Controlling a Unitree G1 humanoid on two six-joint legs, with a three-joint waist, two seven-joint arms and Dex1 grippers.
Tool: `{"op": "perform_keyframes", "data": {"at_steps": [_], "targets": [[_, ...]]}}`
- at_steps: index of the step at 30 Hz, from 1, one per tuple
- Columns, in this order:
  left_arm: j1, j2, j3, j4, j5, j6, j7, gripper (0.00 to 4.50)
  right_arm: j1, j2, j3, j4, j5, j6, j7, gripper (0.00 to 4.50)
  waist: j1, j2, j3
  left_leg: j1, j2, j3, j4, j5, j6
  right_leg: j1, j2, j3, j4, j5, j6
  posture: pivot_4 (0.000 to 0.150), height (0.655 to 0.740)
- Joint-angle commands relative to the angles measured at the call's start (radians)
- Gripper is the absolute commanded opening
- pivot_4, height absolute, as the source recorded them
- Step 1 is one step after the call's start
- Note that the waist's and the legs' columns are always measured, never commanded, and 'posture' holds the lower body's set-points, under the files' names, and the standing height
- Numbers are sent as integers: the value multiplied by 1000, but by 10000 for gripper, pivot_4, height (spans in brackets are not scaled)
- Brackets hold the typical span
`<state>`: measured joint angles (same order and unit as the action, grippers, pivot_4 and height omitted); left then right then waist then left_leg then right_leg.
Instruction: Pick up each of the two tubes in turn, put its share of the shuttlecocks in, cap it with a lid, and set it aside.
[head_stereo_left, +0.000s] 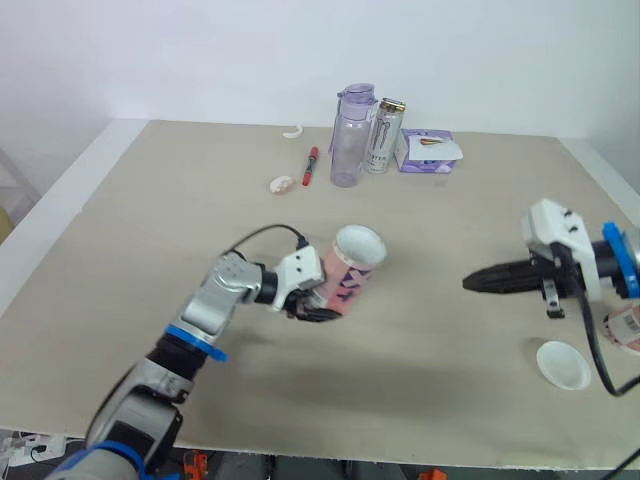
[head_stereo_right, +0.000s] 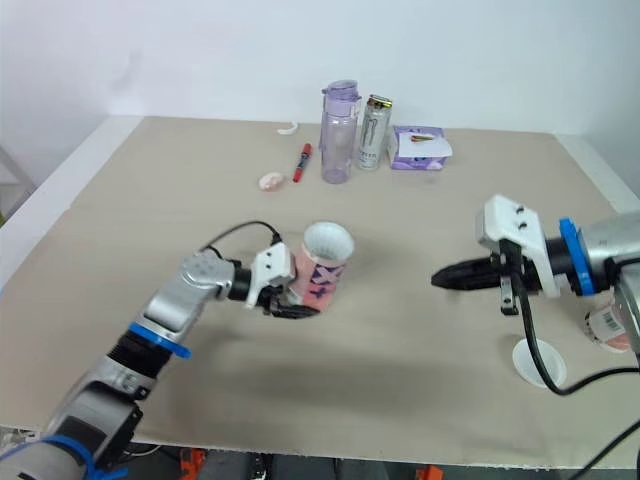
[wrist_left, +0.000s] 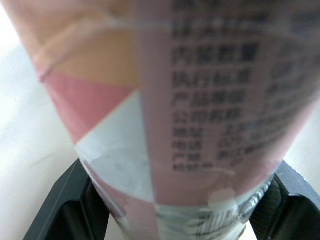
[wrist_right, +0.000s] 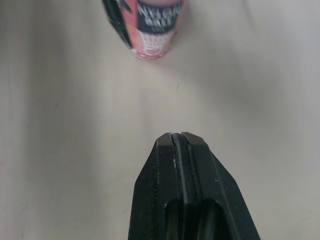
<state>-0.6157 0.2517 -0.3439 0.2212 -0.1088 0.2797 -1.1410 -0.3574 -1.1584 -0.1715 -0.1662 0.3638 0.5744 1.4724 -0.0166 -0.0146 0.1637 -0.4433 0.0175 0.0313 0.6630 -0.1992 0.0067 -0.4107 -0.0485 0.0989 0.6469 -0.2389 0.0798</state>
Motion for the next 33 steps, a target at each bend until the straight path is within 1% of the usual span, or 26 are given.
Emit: {"op": "perform_keyframes", "data": {"at_steps": [1,4,11,15,26,28,29,30,32,33], "targets": [[26,-40,15,-28,-47,-82,6,31372,105,-66,-105,-13,-36,-85,-10,926,-1,0,1,-1,-1,-1,-1,0,0,0,1,0,0,1,4,1500,7400],[53,-67,-24,-2,-25,-167,10,31372,200,-94,-148,14,-60,-135,-8,926,-1,0,1,0,-2,-3,-6,0,-1,1,2,-2,0,-3,4,1500,7400],[74,-75,-71,44,22,-267,17,31372,287,-134,-180,77,-104,-236,3,926,-3,0,1,1,-3,-3,-7,0,-1,2,3,-1,0,-3,4,1500,7400],[81,-59,-104,71,61,-321,17,31372,298,-152,-185,121,-111,-279,8,926,-4,1,1,4,-3,-3,-7,0,-2,4,3,-1,0,-3,4,1500,7400],[73,-53,-112,101,83,-364,21,31372,306,-203,-137,353,-182,-468,44,926,-4,1,1,5,-3,-3,-7,0,-2,6,3,-1,0,-2,4,1500,7400],[72,-55,-112,104,83,-365,22,31372,300,-202,-115,396,-200,-512,47,6530,-4,1,1,5,-3,-3,-7,0,-2,6,3,-1,0,-2,4,1500,7400],[73,-57,-113,104,82,-363,21,31372,296,-203,-101,419,-211,-539,48,8636,-4,1,1,6,-3,-3,-7,0,-2,6,3,-1,0,-3,3,1500,7400],[76,-59,-112,104,76,-357,16,31372,291,-204,-84,444,-222,-564,50,12402,-4,1,1,6,-3,-3,-7,0,-2,6,3,-1,0,-3,3,1500,7400],[92,-59,-110,86,40,-315,-16,31372,259,-197,-40,504,-241,-606,50,23540,-5,2,1,6,-3,-3,-7,0,-2,6,3,-1,0,-3,3,1500,7400],[97,-57,-111,77,30,-302,-28,31372,245,-197,-21,526,-250,-621,51,25487,-5,3,0,6,-3,-3,-7,0,-2,6,3,0,0,-3,3,1500,7400]]}}
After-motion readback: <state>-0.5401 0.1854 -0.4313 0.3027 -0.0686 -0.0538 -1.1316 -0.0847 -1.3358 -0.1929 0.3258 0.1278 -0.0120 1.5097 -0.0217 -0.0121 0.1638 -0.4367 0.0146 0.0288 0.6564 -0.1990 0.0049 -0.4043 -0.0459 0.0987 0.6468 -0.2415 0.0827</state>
